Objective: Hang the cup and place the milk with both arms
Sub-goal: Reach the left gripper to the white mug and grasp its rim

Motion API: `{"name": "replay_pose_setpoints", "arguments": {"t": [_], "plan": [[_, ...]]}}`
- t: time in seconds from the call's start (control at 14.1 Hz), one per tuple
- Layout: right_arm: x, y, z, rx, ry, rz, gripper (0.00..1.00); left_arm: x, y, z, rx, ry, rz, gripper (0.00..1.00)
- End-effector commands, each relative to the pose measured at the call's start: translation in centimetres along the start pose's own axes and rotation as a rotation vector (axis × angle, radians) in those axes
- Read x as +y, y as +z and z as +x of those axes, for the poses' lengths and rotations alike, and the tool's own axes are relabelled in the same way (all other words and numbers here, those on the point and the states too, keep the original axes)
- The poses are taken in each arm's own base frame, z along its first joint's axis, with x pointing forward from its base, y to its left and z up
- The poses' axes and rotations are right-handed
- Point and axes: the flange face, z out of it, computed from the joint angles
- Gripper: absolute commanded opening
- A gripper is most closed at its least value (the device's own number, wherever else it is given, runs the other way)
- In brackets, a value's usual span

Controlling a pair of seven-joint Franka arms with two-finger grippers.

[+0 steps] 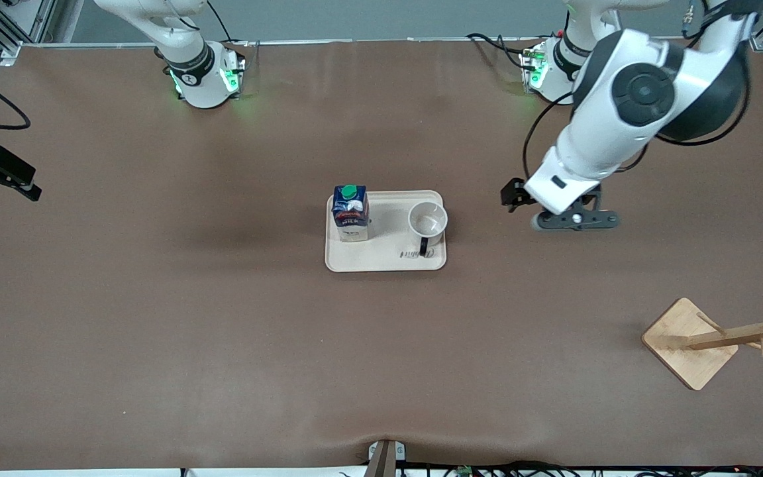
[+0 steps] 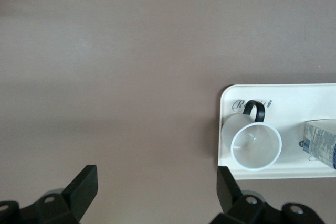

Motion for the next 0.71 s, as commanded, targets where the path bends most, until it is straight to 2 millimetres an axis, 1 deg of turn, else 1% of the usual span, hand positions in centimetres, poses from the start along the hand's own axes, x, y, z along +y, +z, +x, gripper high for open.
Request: {"name": "replay_pose_setpoints", "arguments": {"t": [0.0, 0.14, 0.28, 0.5, 0.57, 0.64], "plan": [[0.1, 0.1, 0.3, 0.007, 0.009, 0.013, 1.00, 2.0, 3.8, -1.4, 0.005, 0.016, -0.017, 1.00], [-0.1, 0.6, 0.9, 0.020, 0.007, 0.013, 1.00, 4.1, 6.7, -1.6, -0.014, 0.018, -0.015, 1.00], [-0.2, 1.0, 1.2, 0.025, 0.004, 0.014, 1.00, 5.7, 9.7, -1.5, -0.020, 0.049, -0.007, 1.00], [-0.7, 1.8, 2.3, 0.059, -0.005, 0.012, 1.00, 8.1, 12.6, -1.8, -0.017, 0.036, -0.042, 0.95], [-0.7, 2.3, 2.6, 0.053, -0.005, 0.013, 1.00, 9.1, 13.5, -2.1, -0.016, 0.033, -0.054, 0.94], [-0.6, 2.7, 3.0, 0.060, -0.005, 0.011, 1.00, 10.1, 14.6, -2.4, -0.018, 0.031, -0.066, 0.90]]}}
